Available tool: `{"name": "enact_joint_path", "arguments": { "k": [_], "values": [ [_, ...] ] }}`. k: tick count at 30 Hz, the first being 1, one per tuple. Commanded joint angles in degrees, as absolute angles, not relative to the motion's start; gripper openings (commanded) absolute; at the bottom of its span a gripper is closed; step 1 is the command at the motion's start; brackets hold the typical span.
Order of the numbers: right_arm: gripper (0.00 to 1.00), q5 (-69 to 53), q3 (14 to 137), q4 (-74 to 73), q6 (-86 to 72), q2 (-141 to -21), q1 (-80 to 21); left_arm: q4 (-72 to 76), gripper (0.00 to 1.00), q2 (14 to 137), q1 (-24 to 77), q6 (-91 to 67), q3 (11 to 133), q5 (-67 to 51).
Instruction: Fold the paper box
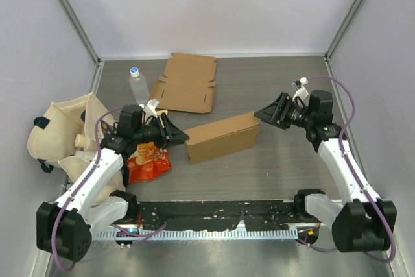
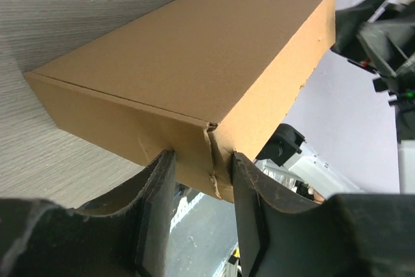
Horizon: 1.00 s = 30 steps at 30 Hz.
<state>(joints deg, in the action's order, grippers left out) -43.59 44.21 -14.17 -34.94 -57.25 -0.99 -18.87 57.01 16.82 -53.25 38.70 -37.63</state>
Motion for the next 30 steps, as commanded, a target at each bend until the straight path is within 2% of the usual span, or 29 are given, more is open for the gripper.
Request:
{"name": "enact_joint_path", "arguments": {
  "k": [1,6,7,9,11,14,15,16,17,18,19,20,21,24,27,29,30],
  "values": [
    [0.63,-48.07,40.27,-6.6,-35.33,-61.17,-0.79,-26.37,0.39,59.24,16.96,-47.02,37.18,-33.22],
    [0.51,-47.55,31.83,-1.76,-36.56,-61.26,0.96,-26.01,0.31,59.06,16.96,-45.45,34.2,-32.78],
    [0.48,-47.64,31.29,-1.76,-36.48,-61.17,1.23,-26.28,0.26,58.89,16.96,-45.27,33.75,-32.52],
    [0.31,-47.64,29.72,-1.76,-37.52,-60.04,2.98,-25.32,0.24,58.1,16.96,-45.61,33.14,-33.57],
    [0.19,-47.38,28.57,-2.54,-38.4,-58.63,5.34,-25.92,0.14,57.31,16.96,-46.4,32.87,-33.4],
    [0.17,-44.05,27.69,-10.52,-37.97,-54.5,9.47,-24.87,0.1,54.77,17.05,-50.87,29.11,-34.19],
    [0.18,-40.81,28.56,-18.03,-36.75,-53.36,10.1,-24.53,0.09,53.8,17.83,-52.28,27.87,-34.1],
    [0.21,-38.87,29.43,-22.28,-36.13,-50.65,10.28,-24.26,0.12,52.57,18.54,-53.6,26.73,-34.01],
    [0.32,-36.85,30.49,-26.41,-35.69,-49.06,10.37,-24.69,0.18,50.99,19.24,-56.05,25.15,-33.67],
    [0.39,-34.48,32.5,-33.07,-35.25,-47.48,10.37,-25.39,0.33,47.76,20.47,-57.03,24.7,-33.23],
    [0.45,-33.15,33.3,-35.05,-34.2,-43.63,10.37,-26.71,0.42,45.81,20.74,-57.74,24.7,-33.66],
    [0.58,-32.44,34.53,-37.59,-33.75,-42.11,10.37,-28.2,0.48,43.96,20.74,-58.35,26.26,-34.62],
    [0.62,-31.82,38.11,-42.58,-32.53,-41.32,9.59,-29.52,0.55,40.47,20.74,-58.19,27.76,-36.8],
    [0.66,-30.68,43.39,-47.26,-30.59,-39.82,8.97,-41.0,0.66,35.09,20.74,-55.29,36.02,-36.3],
    [0.69,-26.73,48.84,-49.73,-29.1,-38.84,8.09,-45.43,0.7,34.02,20.83,-53.36,43.05,-37.62],
    [0.72,-27.06,50.44,-51.06,-27.25,-41.73,6.6,-48.94,0.8,33.93,20.74,-53.0,47.78,-35.78],
    [0.73,-28.46,50.01,-51.24,-27.25,-42.62,5.98,-49.04,0.88,34.01,20.74,-54.22,48.68,-35.08]
  ]
}}
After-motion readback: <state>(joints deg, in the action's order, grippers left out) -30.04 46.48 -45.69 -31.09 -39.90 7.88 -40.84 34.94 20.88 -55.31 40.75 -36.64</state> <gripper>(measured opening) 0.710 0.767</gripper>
